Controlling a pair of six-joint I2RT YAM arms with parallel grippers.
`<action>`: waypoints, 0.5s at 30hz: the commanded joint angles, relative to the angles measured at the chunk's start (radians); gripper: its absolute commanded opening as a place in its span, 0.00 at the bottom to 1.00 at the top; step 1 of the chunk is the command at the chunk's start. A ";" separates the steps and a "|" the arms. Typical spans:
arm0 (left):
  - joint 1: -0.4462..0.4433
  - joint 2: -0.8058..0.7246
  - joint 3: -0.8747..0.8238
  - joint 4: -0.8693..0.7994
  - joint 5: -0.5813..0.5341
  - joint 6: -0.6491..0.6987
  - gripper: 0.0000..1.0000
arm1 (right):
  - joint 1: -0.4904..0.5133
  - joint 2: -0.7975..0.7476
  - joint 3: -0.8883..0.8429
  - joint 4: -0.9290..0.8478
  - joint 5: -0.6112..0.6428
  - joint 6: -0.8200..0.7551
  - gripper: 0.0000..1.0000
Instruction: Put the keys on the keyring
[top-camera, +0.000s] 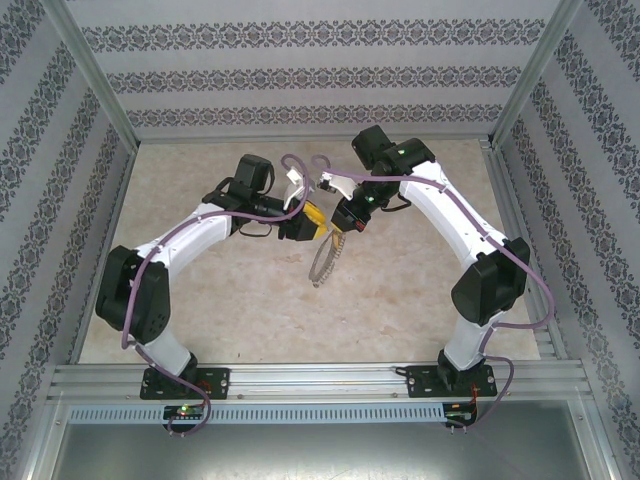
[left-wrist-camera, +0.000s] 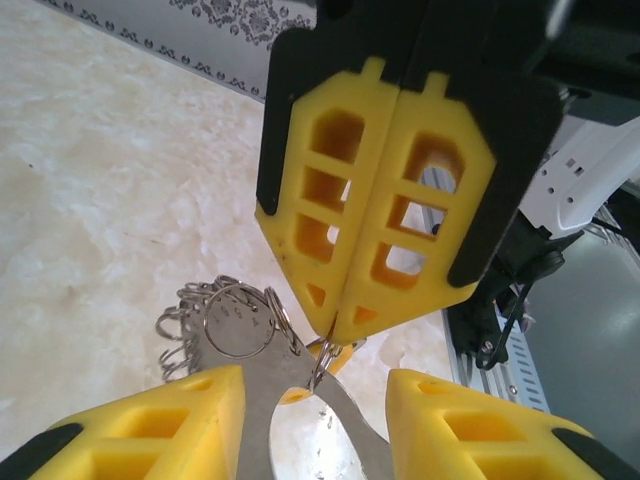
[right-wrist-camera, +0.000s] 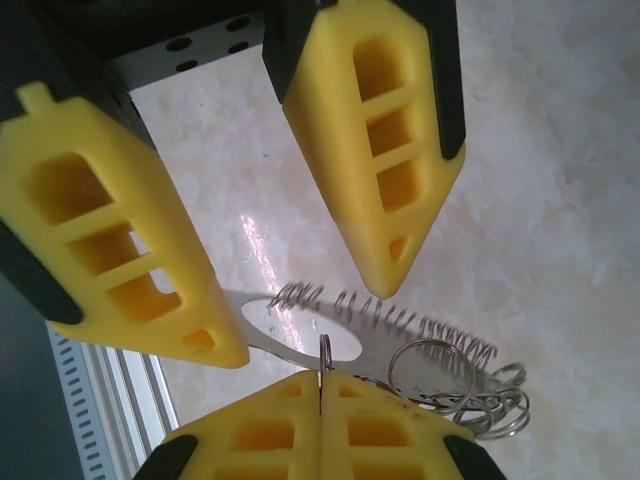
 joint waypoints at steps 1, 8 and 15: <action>-0.006 0.026 0.039 -0.053 0.052 0.044 0.41 | 0.008 0.007 0.037 -0.010 -0.001 -0.028 0.00; -0.016 0.035 0.058 -0.056 0.057 0.044 0.40 | 0.010 0.007 0.029 0.001 -0.002 -0.027 0.00; -0.026 0.050 0.076 -0.070 0.062 0.050 0.38 | 0.010 0.007 0.026 0.013 -0.006 -0.027 0.00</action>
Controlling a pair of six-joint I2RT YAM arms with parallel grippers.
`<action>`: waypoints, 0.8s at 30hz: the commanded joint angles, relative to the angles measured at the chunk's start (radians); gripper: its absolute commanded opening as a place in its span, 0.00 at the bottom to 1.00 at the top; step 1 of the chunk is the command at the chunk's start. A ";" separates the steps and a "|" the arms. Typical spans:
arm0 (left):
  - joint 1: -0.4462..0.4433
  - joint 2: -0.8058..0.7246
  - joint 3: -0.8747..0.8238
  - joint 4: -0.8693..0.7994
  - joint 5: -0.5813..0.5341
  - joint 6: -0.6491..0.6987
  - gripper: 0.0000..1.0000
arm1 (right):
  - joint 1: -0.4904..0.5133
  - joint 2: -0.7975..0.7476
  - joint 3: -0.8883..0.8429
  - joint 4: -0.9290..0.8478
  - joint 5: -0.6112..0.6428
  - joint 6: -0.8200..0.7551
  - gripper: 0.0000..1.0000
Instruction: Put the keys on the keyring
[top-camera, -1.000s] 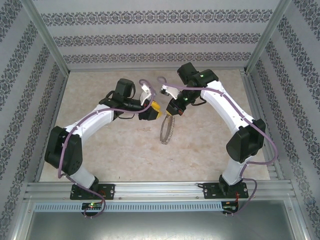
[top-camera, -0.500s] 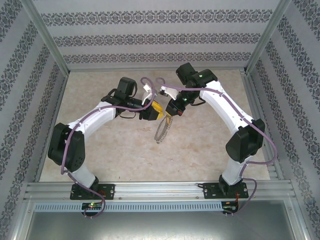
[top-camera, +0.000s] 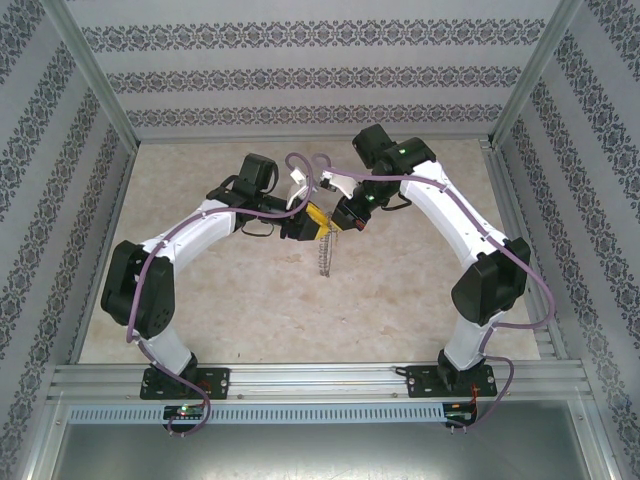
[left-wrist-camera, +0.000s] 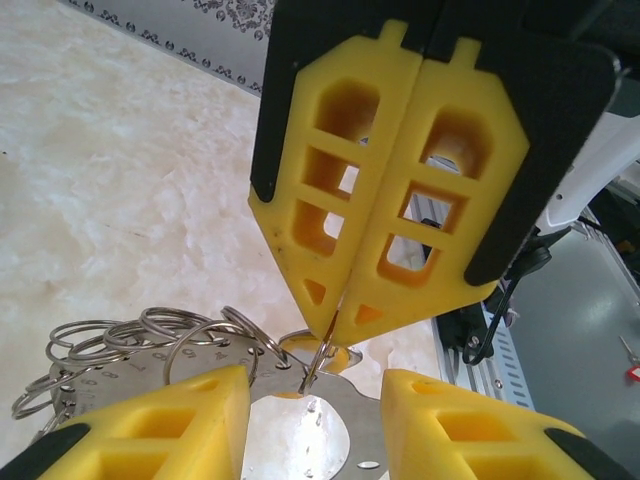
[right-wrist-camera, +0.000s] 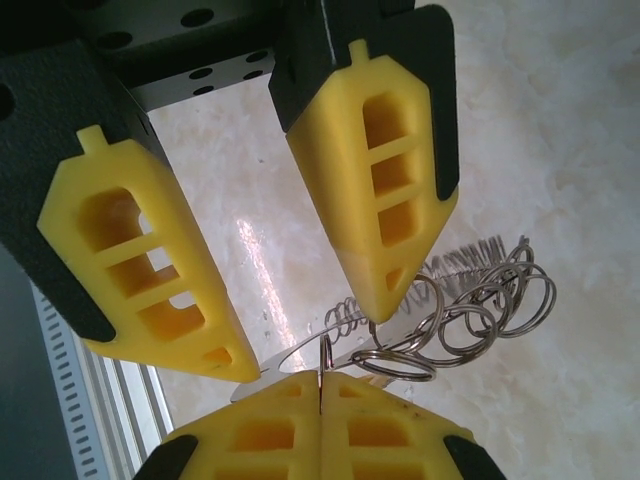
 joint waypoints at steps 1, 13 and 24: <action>-0.020 0.018 0.040 -0.026 0.042 0.037 0.38 | 0.010 0.007 0.023 0.005 -0.006 -0.027 0.00; -0.026 0.013 0.028 0.064 0.006 -0.014 0.50 | 0.019 0.002 0.008 0.011 -0.012 -0.025 0.00; -0.028 -0.005 0.014 0.134 0.040 -0.044 0.32 | 0.020 0.007 0.006 0.019 -0.014 -0.022 0.00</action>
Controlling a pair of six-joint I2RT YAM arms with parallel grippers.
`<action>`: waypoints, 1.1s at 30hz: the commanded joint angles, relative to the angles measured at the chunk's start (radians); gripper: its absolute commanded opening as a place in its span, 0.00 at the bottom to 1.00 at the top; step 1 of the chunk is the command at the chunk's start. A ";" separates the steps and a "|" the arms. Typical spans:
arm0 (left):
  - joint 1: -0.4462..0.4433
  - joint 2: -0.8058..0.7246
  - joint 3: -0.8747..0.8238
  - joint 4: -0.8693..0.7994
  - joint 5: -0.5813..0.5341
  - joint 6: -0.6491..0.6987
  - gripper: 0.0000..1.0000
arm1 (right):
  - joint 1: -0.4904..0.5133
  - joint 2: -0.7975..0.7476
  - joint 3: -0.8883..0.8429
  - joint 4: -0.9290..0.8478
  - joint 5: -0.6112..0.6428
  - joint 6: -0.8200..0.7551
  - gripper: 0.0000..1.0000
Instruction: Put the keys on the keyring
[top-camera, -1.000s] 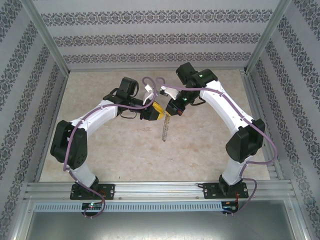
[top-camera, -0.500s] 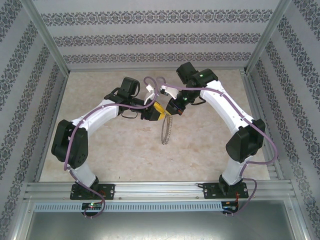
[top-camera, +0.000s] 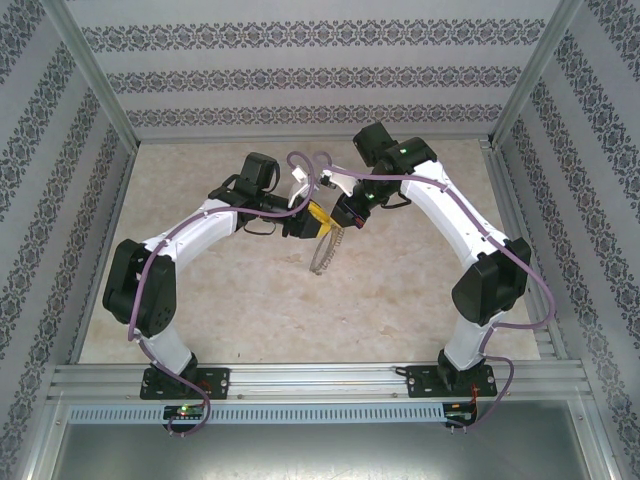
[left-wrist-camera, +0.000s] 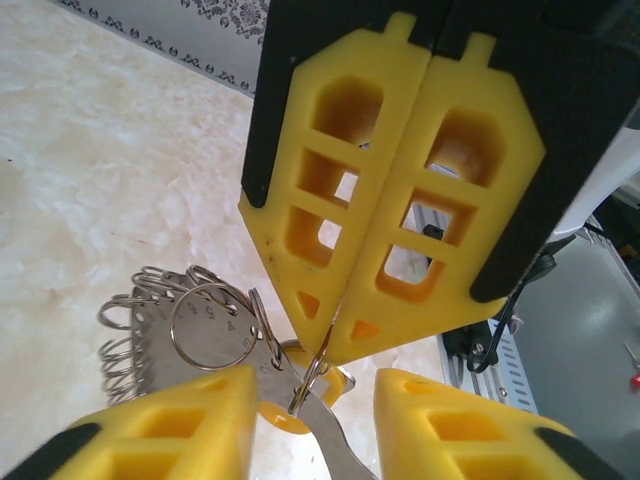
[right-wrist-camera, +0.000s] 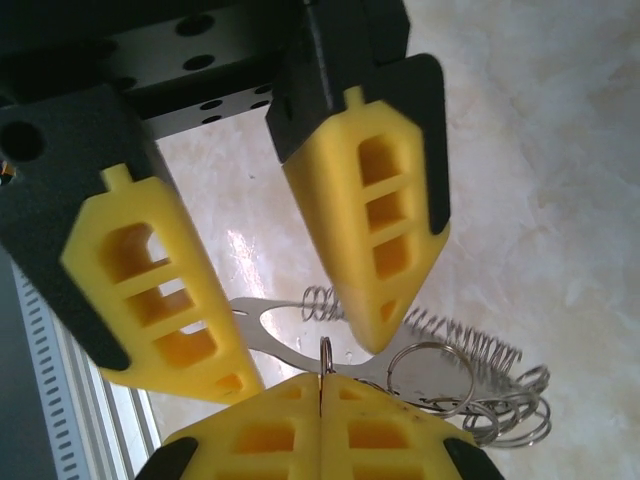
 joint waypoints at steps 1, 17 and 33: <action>-0.024 -0.018 0.008 0.093 0.050 -0.013 0.31 | 0.019 0.007 0.007 -0.011 -0.019 -0.023 0.00; -0.044 -0.027 -0.011 0.170 0.056 -0.048 0.00 | 0.015 0.012 0.004 -0.003 -0.026 -0.016 0.00; -0.051 -0.108 -0.106 0.377 -0.031 -0.171 0.00 | -0.165 -0.429 -0.582 0.754 -0.080 0.600 0.46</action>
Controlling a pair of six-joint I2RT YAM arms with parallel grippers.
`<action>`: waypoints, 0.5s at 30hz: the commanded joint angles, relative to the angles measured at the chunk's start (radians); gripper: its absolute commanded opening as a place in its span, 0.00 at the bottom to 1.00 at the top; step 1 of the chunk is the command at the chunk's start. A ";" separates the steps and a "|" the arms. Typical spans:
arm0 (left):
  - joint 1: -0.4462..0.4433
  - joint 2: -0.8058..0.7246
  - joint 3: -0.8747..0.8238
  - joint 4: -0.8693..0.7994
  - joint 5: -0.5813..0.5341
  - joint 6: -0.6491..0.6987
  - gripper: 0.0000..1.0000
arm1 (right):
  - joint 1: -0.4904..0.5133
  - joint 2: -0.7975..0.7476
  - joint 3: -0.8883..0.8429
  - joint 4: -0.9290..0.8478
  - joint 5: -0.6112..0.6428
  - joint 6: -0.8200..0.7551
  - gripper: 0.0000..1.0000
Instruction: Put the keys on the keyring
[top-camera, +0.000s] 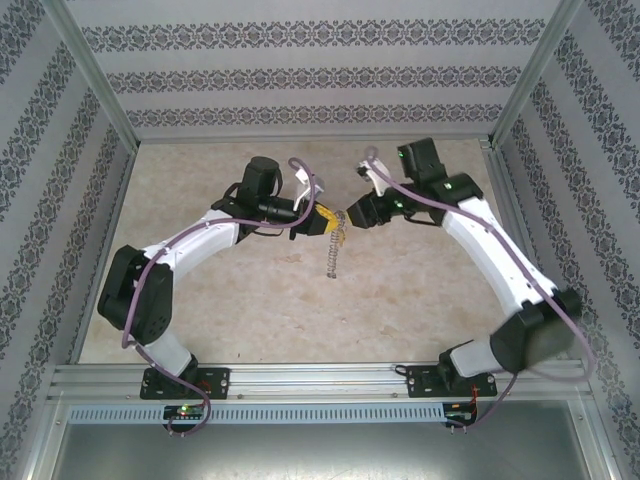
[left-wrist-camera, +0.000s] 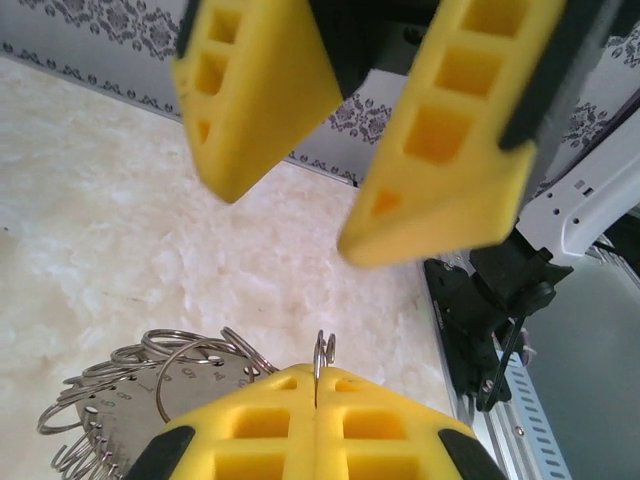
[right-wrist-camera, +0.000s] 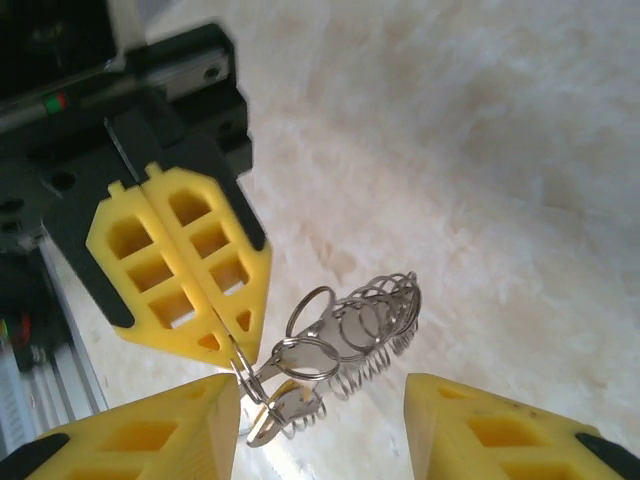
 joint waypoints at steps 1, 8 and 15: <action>-0.006 -0.056 -0.005 0.095 -0.006 -0.032 0.00 | -0.040 -0.069 -0.168 0.327 -0.065 0.267 0.44; -0.005 -0.077 -0.022 0.149 -0.027 -0.078 0.00 | -0.064 -0.174 -0.468 0.758 -0.303 0.449 0.42; -0.006 -0.077 -0.026 0.168 -0.027 -0.103 0.00 | -0.059 -0.165 -0.548 0.958 -0.345 0.541 0.42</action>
